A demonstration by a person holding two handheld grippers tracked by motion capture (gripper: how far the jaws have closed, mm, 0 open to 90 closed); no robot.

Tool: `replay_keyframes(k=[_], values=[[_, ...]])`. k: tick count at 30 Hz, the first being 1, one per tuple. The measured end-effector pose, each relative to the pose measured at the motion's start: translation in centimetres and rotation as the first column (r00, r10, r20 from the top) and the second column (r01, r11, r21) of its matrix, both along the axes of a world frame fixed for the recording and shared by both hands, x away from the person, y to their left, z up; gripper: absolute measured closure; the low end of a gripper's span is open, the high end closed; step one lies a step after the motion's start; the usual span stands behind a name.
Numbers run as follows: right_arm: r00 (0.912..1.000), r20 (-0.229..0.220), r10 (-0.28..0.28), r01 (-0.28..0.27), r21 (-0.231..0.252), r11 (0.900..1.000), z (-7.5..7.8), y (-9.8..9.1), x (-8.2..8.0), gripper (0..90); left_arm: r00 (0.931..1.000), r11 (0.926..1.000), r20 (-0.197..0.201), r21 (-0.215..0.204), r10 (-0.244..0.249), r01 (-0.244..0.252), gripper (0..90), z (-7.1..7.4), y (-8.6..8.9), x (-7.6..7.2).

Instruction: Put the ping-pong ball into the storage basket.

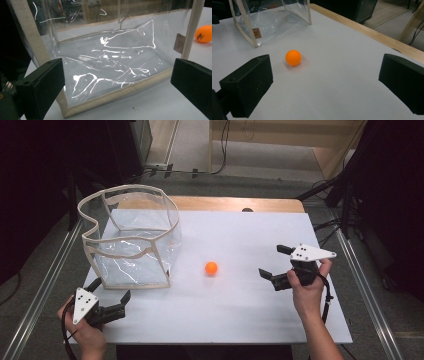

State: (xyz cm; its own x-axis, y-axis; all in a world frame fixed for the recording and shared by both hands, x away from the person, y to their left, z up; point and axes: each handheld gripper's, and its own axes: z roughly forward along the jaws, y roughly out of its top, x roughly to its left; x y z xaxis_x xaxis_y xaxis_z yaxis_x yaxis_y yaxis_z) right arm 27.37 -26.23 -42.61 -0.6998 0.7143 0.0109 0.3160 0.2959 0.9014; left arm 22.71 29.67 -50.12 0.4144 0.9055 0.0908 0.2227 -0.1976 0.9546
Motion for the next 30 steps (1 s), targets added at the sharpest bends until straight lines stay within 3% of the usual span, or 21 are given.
replay_keyframes(k=[30], values=[[0.9973,-0.043,0.060,-0.062,-0.052,0.9967,0.1,3.1,2.2,0.0,1.0000,1.0000,0.000,0.002,-0.001,0.001,0.0,0.0,0.0,0.0]])
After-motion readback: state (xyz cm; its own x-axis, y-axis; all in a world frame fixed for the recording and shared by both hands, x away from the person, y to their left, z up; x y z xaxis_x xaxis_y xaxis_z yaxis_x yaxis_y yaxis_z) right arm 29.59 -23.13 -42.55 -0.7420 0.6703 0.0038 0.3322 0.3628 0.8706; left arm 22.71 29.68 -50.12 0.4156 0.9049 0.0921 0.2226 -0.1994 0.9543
